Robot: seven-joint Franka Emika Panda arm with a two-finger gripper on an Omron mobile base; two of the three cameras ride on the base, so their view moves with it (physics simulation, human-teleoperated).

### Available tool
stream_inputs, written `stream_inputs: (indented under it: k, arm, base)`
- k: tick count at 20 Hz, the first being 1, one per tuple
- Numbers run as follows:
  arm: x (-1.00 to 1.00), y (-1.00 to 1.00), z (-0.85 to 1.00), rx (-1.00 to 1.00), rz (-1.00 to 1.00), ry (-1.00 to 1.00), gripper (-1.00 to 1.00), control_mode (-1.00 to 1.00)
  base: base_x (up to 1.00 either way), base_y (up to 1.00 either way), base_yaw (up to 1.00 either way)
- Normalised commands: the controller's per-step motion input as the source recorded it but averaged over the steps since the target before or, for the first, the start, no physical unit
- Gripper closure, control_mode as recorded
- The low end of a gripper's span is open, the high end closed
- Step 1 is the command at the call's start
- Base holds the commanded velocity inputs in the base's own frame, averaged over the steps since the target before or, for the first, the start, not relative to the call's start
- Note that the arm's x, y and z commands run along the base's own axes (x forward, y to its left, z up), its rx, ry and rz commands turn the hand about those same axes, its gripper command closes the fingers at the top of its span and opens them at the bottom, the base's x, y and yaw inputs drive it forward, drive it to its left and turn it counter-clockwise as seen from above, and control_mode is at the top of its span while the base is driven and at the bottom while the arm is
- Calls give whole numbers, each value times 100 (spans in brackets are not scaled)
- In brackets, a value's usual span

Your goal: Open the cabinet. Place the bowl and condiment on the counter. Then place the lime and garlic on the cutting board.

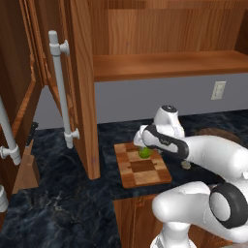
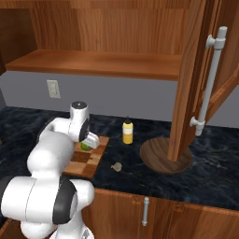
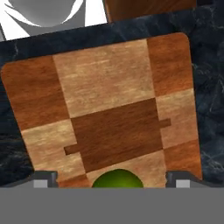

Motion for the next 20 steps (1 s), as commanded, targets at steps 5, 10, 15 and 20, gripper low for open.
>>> stream_inputs:
  k: [5, 10, 15, 20]
  arm:
    - [-100, -62, 1, 0, -2, -1, -100, -100]
    - [-73, -82, 0, 0, -10, 0, -100, -100]
    - [-6, -83, 0, 0, -12, 1, -100, -100]
    - [23, -39, 0, 0, -8, 4, -100, -100]
  base:
    - [0, 0, 0]
    - [0, 0, 0]
    - [0, 0, 0]
    - [0, 0, 0]
